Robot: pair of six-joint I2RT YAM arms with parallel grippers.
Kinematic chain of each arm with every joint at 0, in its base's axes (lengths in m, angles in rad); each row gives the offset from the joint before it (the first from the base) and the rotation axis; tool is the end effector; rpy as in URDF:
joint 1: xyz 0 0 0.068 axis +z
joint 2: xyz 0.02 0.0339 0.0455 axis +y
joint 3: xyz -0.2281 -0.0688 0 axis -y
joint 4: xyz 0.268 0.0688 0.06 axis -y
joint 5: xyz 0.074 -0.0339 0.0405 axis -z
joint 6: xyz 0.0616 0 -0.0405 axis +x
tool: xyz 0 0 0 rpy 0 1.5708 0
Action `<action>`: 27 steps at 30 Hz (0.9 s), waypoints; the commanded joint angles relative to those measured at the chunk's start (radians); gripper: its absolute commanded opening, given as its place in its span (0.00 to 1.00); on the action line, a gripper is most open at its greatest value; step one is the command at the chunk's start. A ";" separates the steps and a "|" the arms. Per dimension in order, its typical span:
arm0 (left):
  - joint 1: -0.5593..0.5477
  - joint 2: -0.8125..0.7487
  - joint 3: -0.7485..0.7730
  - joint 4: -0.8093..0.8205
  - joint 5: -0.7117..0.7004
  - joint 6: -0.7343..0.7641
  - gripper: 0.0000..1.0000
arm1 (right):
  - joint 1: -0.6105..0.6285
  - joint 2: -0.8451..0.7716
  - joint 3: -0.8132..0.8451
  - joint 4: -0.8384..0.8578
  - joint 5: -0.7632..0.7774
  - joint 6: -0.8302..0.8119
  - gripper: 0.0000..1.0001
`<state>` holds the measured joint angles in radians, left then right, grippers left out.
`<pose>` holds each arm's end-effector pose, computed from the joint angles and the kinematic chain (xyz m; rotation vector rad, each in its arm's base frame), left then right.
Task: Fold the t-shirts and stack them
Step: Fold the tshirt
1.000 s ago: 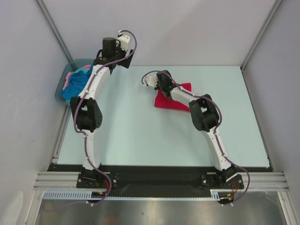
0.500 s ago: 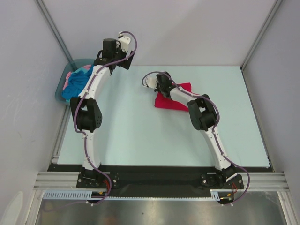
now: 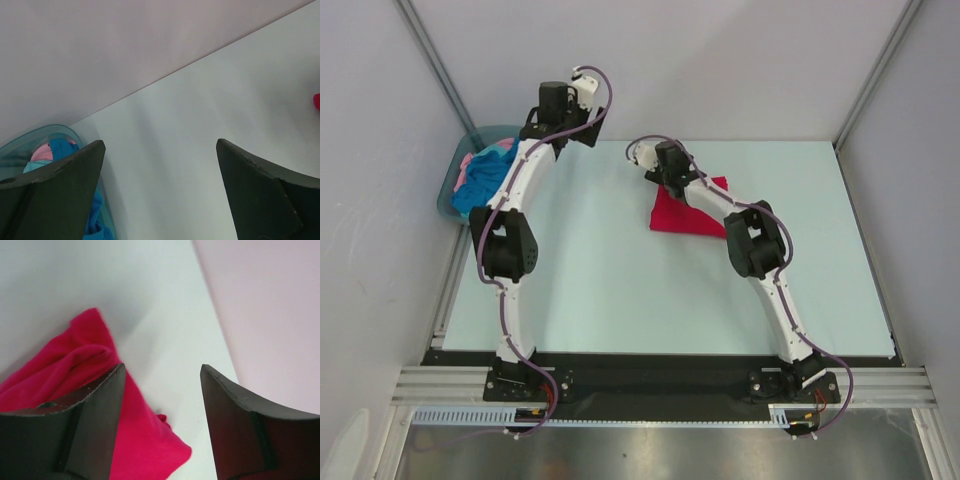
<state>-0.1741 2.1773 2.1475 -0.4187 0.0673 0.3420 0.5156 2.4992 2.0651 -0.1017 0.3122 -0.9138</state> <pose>0.5328 -0.0979 0.2942 0.5563 1.9403 0.0387 0.5183 0.2720 0.1242 -1.2463 1.7261 -0.5659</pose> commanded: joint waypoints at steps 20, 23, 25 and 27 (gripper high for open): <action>-0.165 0.039 0.061 -0.215 0.632 0.178 0.05 | -0.213 -0.280 -0.112 -0.633 -0.301 0.309 0.00; -0.166 0.096 0.100 -0.236 0.680 0.144 0.00 | -0.213 -0.275 -0.096 -0.635 -0.337 0.309 0.00; -0.177 0.119 0.112 -0.241 0.695 0.126 0.00 | -0.213 -0.270 -0.080 -0.635 -0.338 0.309 0.00; -0.185 0.140 0.106 -0.246 0.701 0.123 0.01 | -0.215 -0.260 -0.059 -0.636 -0.331 0.308 0.00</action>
<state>-0.3527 2.2940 2.2131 -0.6430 0.6853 0.4923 0.2985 2.2570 1.9472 -0.7292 0.0120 -0.6193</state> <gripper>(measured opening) 0.008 0.009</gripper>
